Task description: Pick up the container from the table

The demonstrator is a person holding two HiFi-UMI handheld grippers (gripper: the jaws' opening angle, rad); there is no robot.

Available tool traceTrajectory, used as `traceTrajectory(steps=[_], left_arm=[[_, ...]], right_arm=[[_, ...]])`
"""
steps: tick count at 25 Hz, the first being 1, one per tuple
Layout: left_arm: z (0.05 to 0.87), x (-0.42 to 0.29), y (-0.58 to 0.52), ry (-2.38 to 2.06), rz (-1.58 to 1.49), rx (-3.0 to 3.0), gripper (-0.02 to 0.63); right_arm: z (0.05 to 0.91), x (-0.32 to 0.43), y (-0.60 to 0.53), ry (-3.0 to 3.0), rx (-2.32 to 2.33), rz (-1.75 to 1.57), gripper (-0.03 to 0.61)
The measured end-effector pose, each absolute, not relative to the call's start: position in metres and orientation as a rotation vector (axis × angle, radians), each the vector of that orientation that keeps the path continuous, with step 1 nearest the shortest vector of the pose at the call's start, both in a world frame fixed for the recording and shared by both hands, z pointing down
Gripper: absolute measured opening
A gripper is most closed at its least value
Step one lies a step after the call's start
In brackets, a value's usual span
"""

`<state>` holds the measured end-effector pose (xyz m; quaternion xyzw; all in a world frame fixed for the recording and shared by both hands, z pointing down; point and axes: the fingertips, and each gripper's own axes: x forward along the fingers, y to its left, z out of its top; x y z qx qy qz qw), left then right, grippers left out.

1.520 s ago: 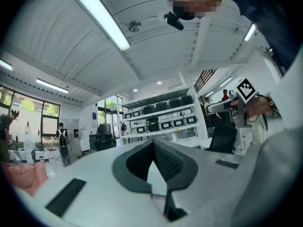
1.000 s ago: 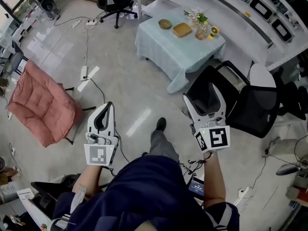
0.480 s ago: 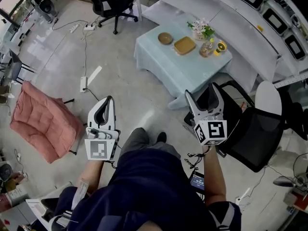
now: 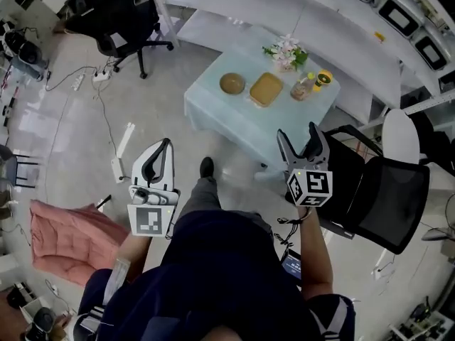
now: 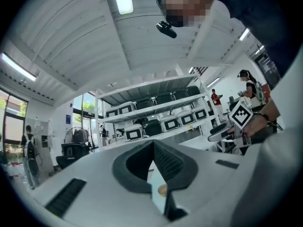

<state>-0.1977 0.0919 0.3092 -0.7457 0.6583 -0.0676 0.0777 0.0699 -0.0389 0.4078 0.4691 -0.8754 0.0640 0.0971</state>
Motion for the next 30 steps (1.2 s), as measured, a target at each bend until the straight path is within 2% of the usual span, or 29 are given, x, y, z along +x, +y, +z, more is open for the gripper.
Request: traceTrajectory(steps=[9,22,30], left_arm=[[0.322,-0.268,-0.040,1.715,-0.244,-2.438,0.003],[0.354,-0.272,-0.130,1.762,-0.320,-2.463,0.003],[0.373,-0.273,-0.172,1.790,-0.390,-2.465,0.003]], right_arm=[[0.462,0.029,-0.140,-2.359,1.633,0.312,0.391],[0.584,0.049,-0.233,-2.168,1.578,0.584,0.385],[0.663,0.058,-0.266,-2.057,1.538,0.763,0.339]])
